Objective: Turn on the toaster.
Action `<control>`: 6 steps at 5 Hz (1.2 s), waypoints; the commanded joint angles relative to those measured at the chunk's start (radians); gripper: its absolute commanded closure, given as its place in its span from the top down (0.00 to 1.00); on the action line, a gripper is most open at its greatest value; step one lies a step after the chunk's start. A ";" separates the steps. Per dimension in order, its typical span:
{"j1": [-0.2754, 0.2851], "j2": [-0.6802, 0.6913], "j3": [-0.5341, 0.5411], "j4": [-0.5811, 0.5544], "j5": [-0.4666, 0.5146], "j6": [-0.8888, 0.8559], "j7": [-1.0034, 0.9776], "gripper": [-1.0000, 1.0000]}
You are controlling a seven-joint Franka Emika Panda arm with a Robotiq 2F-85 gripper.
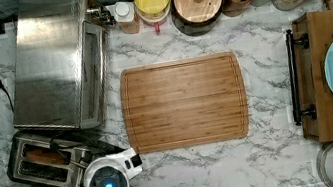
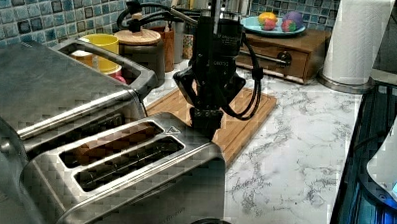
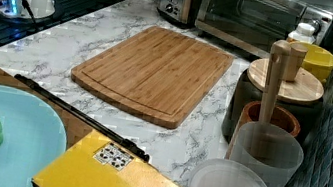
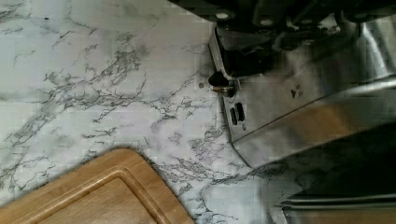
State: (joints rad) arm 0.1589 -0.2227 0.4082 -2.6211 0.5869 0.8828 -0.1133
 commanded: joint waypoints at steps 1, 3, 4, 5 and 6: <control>-0.016 0.208 -0.058 -0.137 0.005 0.018 -0.084 0.00; -0.004 0.301 -0.061 -0.112 -0.018 0.007 -0.091 0.00; -0.003 0.301 -0.062 -0.112 -0.018 0.007 -0.091 0.00; -0.003 0.301 -0.062 -0.112 -0.018 0.007 -0.091 0.00; 0.007 0.301 -0.072 -0.112 -0.017 0.007 -0.092 0.00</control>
State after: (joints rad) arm 0.1721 -0.0901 0.3435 -2.5703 0.6045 0.8638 -0.1571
